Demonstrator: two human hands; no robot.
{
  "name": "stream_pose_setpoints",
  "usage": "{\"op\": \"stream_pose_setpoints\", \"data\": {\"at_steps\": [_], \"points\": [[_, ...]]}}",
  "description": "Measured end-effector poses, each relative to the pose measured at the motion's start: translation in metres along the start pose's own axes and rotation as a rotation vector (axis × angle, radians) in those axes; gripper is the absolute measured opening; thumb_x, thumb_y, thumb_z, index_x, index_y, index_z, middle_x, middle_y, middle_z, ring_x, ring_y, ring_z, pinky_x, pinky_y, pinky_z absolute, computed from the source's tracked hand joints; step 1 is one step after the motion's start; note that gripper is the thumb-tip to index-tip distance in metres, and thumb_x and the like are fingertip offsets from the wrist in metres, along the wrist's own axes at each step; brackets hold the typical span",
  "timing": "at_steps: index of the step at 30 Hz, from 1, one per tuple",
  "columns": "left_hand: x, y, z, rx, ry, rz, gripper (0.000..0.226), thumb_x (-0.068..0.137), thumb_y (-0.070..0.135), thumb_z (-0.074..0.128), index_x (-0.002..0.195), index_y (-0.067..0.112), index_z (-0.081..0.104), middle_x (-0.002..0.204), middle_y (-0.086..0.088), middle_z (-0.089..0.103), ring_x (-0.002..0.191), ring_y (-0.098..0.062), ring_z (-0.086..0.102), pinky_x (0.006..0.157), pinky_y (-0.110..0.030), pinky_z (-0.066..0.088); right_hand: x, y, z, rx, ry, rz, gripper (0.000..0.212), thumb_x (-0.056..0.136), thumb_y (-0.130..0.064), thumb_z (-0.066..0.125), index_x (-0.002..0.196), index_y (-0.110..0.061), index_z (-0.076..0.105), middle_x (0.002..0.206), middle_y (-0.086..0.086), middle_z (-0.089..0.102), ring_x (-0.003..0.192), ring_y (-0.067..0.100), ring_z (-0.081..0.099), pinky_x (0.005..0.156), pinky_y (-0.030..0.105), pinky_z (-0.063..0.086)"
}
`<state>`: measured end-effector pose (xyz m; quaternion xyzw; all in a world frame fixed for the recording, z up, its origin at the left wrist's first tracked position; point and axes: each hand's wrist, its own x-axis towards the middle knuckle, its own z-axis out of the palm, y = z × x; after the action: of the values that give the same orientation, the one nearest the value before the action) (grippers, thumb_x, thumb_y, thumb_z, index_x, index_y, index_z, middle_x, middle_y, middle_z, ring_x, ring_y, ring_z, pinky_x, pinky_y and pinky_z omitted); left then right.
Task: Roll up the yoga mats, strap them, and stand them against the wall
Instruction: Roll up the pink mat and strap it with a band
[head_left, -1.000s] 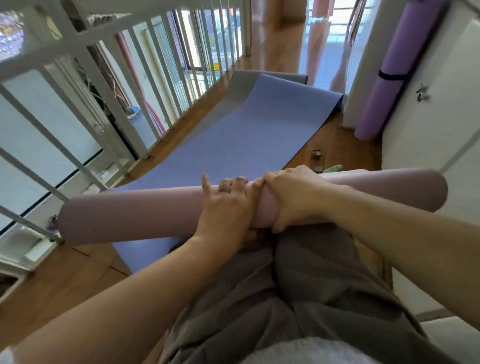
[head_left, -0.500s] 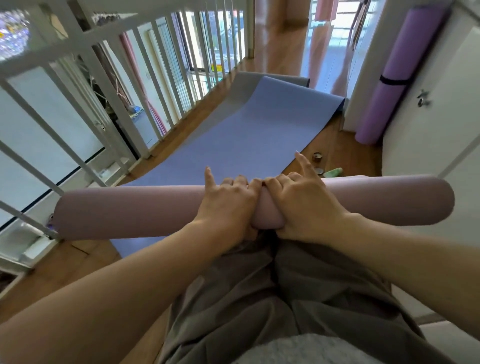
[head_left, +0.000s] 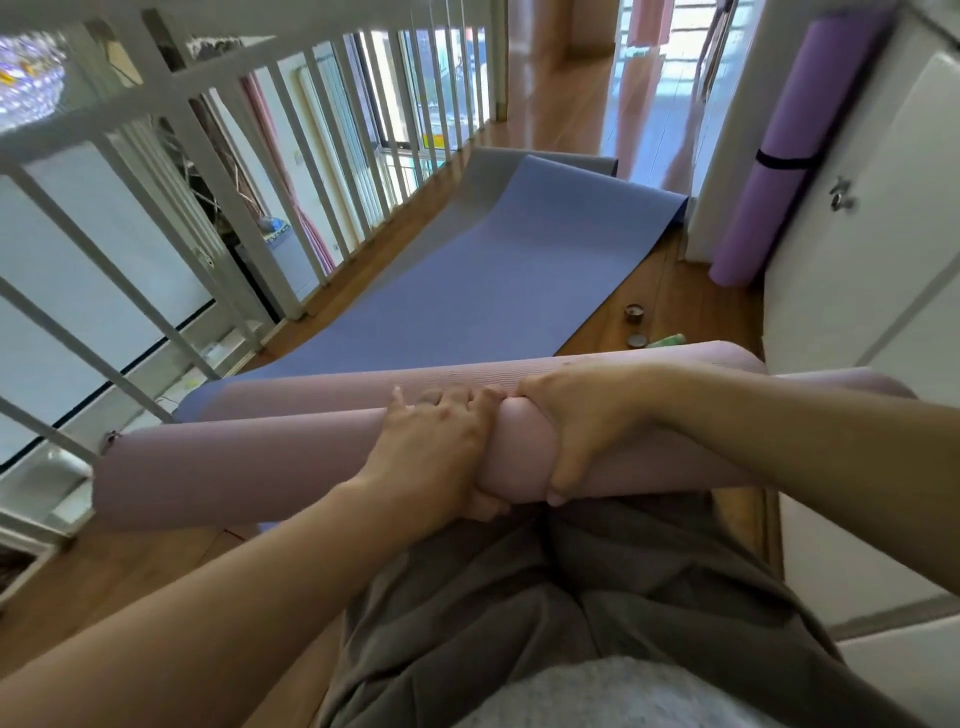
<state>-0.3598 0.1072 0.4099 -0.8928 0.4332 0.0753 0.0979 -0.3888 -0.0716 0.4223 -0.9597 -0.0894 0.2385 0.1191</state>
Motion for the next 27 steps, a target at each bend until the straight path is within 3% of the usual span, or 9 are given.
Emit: {"op": "stream_pose_setpoints", "data": {"at_steps": [2, 5, 7, 12, 14, 16, 18, 24, 27], "points": [[0.008, -0.007, -0.002, -0.1, 0.018, 0.011, 0.1, 0.065, 0.062, 0.072, 0.145, 0.028, 0.024, 0.141, 0.002, 0.044, 0.127, -0.021, 0.045, 0.109, -0.049, 0.031, 0.001, 0.001, 0.0, -0.005, 0.019, 0.021, 0.097, 0.053, -0.068, 0.078, 0.135, -0.03, 0.042, 0.129, -0.009, 0.052, 0.115, 0.013, 0.05, 0.104, 0.042, 0.039], [0.021, -0.024, -0.015, -0.272, -0.053, 0.041, 0.097, 0.062, 0.063, 0.075, 0.142, 0.03, 0.031, 0.138, 0.005, 0.049, 0.122, -0.017, 0.048, 0.102, -0.035, 0.039, -0.014, -0.003, 0.021, -0.344, 0.33, 0.098, 0.102, 0.063, -0.072, 0.068, 0.144, -0.026, 0.026, 0.137, -0.004, 0.048, 0.123, 0.019, 0.049, 0.113, 0.055, 0.018], [0.027, -0.024, -0.019, -0.27, -0.105, 0.039, 0.094, 0.064, 0.064, 0.074, 0.141, 0.029, 0.033, 0.137, 0.004, 0.049, 0.121, -0.018, 0.047, 0.101, -0.035, 0.039, -0.021, -0.008, 0.038, -0.408, 0.441, 0.114, 0.095, 0.067, -0.067, 0.066, 0.143, -0.026, 0.026, 0.136, -0.003, 0.049, 0.122, 0.021, 0.05, 0.114, 0.054, 0.015], [0.025, 0.004, -0.002, 0.039, 0.042, -0.028, 0.103, 0.069, 0.062, 0.069, 0.148, 0.023, 0.014, 0.14, -0.006, 0.041, 0.129, -0.029, 0.042, 0.112, -0.056, 0.017, -0.01, 0.005, 0.006, -0.187, 0.241, 0.114, 0.09, 0.057, -0.069, 0.073, 0.128, -0.024, 0.041, 0.114, -0.006, 0.06, 0.098, 0.016, 0.058, 0.095, 0.042, 0.043], [0.033, -0.003, -0.007, -0.031, 0.026, -0.016, 0.103, 0.066, 0.063, 0.07, 0.146, 0.027, 0.019, 0.136, -0.005, 0.046, 0.126, -0.028, 0.045, 0.111, -0.057, 0.019, -0.006, 0.005, 0.001, -0.199, 0.207, 0.142, 0.089, 0.059, -0.068, 0.074, 0.129, -0.024, 0.041, 0.116, -0.006, 0.06, 0.104, 0.017, 0.058, 0.106, 0.051, 0.031], [0.042, -0.018, -0.018, -0.124, -0.062, 0.007, 0.102, 0.064, 0.066, 0.072, 0.146, 0.03, 0.022, 0.134, -0.003, 0.048, 0.124, -0.028, 0.046, 0.11, -0.058, 0.024, -0.005, -0.002, 0.014, -0.328, 0.304, 0.206, 0.088, 0.066, -0.061, 0.071, 0.135, -0.021, 0.035, 0.122, -0.001, 0.056, 0.112, 0.023, 0.055, 0.111, 0.063, 0.007], [0.047, -0.022, -0.025, -0.173, -0.138, 0.018, 0.101, 0.063, 0.067, 0.072, 0.145, 0.031, 0.025, 0.134, -0.002, 0.048, 0.125, -0.026, 0.044, 0.109, -0.06, 0.025, -0.007, -0.01, 0.033, -0.468, 0.434, 0.229, 0.09, 0.071, -0.057, 0.067, 0.142, -0.019, 0.025, 0.127, 0.004, 0.052, 0.116, 0.028, 0.052, 0.111, 0.063, -0.006], [0.034, -0.003, -0.004, 0.129, 0.102, -0.046, 0.1, 0.075, 0.057, 0.066, 0.149, 0.022, 0.008, 0.139, -0.007, 0.038, 0.127, -0.029, 0.042, 0.108, -0.066, 0.011, 0.0, 0.0, 0.007, -0.268, 0.333, 0.178, 0.083, 0.062, -0.059, 0.072, 0.129, -0.02, 0.04, 0.11, 0.0, 0.058, 0.104, 0.022, 0.058, 0.113, 0.057, 0.01], [0.042, -0.013, -0.008, 0.082, 0.075, -0.019, 0.103, 0.071, 0.058, 0.069, 0.149, 0.024, 0.011, 0.136, -0.007, 0.043, 0.124, -0.03, 0.046, 0.109, -0.066, 0.011, 0.004, -0.009, 0.011, -0.37, 0.373, 0.225, 0.083, 0.07, -0.051, 0.07, 0.136, -0.016, 0.033, 0.115, 0.004, 0.056, 0.108, 0.026, 0.056, 0.112, 0.062, 0.002]]}}
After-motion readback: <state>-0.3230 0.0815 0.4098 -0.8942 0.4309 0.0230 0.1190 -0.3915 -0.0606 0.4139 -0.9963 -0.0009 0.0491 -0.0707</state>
